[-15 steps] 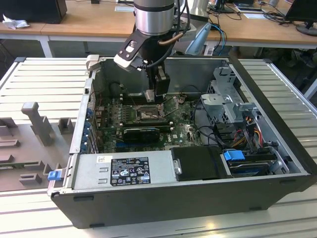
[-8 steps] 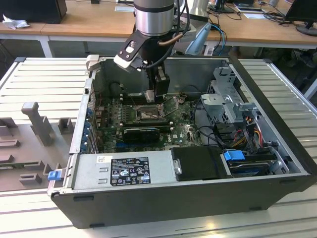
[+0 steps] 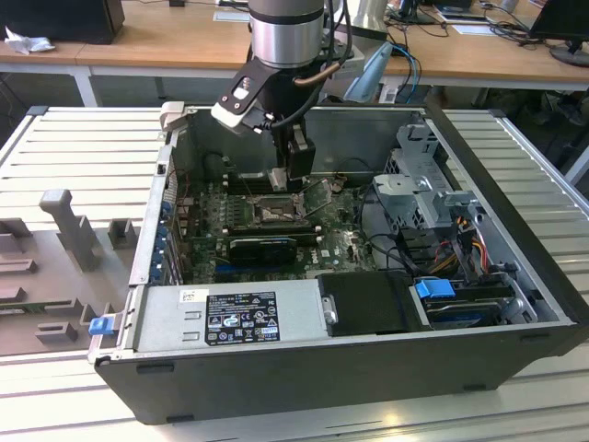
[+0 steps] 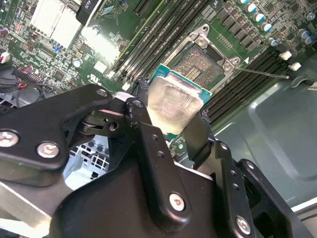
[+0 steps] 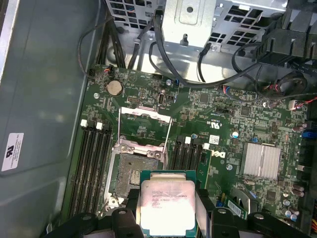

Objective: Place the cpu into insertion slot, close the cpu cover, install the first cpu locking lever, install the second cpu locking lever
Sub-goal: 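Place the cpu into insertion slot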

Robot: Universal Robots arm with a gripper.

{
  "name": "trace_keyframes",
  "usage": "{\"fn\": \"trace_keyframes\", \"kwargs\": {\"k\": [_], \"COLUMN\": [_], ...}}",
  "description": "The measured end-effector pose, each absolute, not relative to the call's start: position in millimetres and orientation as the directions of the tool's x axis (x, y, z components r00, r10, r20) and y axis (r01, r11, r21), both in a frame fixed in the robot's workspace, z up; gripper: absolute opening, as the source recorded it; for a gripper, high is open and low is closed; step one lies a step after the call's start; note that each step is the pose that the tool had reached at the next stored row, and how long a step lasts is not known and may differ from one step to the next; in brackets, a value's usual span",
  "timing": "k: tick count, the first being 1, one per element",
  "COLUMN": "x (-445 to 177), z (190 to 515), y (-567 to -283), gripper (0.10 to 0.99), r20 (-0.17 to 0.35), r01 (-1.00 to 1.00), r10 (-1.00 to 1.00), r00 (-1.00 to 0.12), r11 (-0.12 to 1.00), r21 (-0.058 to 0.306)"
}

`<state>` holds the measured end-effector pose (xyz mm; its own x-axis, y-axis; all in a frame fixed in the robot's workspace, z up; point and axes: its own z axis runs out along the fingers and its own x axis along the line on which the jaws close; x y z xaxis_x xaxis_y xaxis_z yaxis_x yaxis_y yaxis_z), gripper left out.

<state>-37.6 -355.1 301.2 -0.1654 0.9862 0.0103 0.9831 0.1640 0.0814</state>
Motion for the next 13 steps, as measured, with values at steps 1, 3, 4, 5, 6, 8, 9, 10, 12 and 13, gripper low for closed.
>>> {"fn": "trace_keyframes", "kwargs": {"k": [1,3,4,5,6,8,9,10,12,13], "x": [-37.6,-37.6,-37.6,-37.6,-37.6,-37.6,-37.6,-37.6,-37.6,-37.6], "z": [300.9,300.5,300.3,300.2,300.0,299.6,299.5,299.0,298.5,298.2], "y": [-355.1,-355.1,-355.1,-355.1,-355.1,-355.1,-355.1,-355.1,-355.1,-355.1], "gripper": [0.529,0.529,0.529,0.529,0.529,0.529,0.529,0.529,0.529,0.529], "r20": [0.01,0.01,0.01,0.01,0.01,0.01,0.01,0.01,0.01,0.01], "r01": [0.983,0.984,0.984,0.984,0.984,0.984,0.984,0.984,0.984,0.985], "r10": [0.986,0.987,0.987,0.987,0.987,0.987,0.987,0.987,0.987,0.988], "r00": [-0.164,-0.163,-0.162,-0.162,-0.161,-0.16,-0.16,-0.159,-0.157,-0.157], "r11": [0.163,0.161,0.161,0.161,0.16,0.159,0.159,0.157,0.156,0.155], "r21": [0.081,0.081,0.081,0.081,0.081,0.081,0.081,0.081,0.081,0.081]}}
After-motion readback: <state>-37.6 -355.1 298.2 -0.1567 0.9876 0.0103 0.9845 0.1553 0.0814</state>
